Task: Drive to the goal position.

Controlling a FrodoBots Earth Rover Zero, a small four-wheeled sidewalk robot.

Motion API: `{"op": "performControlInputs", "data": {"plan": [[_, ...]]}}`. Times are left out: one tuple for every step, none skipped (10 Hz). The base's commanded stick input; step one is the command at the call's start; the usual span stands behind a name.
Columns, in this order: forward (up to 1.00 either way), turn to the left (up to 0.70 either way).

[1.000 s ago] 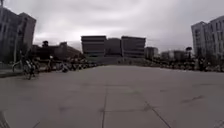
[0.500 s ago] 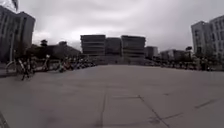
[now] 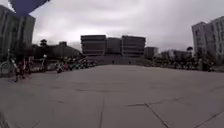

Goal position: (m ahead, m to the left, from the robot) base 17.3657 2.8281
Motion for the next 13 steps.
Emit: {"op": "performControlInputs", "data": {"plan": [[0.70, 0.00], [0.70, 0.00], [0.70, 0.00], [0.70, 0.00], [0.70, 0.00], [0.70, 0.00], [0.70, 0.00], [0.70, 0.00], [0.70, 0.00], [0.70, 0.00], [0.70, 0.00], [0.70, 0.00], [0.70, 0.00]]}}
